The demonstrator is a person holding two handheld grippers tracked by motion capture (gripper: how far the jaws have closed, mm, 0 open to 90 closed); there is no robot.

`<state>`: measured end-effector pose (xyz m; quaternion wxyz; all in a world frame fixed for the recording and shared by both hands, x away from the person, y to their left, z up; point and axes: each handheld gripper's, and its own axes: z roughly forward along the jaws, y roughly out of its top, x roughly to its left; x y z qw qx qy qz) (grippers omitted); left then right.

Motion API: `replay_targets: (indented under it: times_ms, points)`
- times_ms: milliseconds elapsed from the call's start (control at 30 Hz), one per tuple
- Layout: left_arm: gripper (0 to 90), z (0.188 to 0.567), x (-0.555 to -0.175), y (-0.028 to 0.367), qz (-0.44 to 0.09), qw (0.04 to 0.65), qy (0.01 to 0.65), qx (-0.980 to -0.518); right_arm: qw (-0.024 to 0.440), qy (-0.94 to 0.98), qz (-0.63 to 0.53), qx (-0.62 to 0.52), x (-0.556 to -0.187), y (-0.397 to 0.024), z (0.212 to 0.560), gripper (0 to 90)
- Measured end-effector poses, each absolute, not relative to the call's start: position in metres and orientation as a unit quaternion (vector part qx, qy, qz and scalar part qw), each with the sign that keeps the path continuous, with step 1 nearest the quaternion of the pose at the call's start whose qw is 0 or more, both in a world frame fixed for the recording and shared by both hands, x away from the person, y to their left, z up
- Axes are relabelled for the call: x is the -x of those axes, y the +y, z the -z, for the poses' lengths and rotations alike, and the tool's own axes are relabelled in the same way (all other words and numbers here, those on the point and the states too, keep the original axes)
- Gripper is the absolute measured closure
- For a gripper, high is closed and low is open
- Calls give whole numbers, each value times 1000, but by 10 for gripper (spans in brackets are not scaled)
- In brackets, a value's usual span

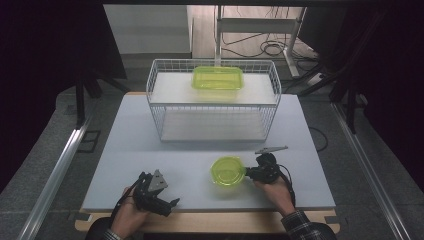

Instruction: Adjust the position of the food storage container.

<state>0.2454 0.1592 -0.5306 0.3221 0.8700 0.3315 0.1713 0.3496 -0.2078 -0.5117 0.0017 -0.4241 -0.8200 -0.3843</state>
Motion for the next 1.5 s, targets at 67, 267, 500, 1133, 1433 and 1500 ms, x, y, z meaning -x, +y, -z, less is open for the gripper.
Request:
replay_targets:
  times_ms: [67, 267, 500, 1133, 1433, 1500]
  points:
    - [17, 531, -245, 159, -171, 322, 332, -870, 5, -823, 384, 419, -351, -201, 513, 890]
    - [17, 531, -245, 159, -171, 323, 331, -870, 9, -829, 385, 406, -355, -186, 513, 890]
    - [17, 531, -245, 160, -170, 324, 331, -870, 5, -836, 378, 398, -358, -176, 516, 889]
    - [16, 526, -247, 168, -164, 354, 356, -849, -109, -836, 381, 379, -344, -210, 492, 621]
    - [14, 528, -247, 167, -168, 348, 350, -853, -107, -838, 388, 370, -336, -218, 492, 302]
    - [14, 528, -247, 167, -169, 347, 350, -854, -101, -838, 391, 367, -334, -220, 493, 266]
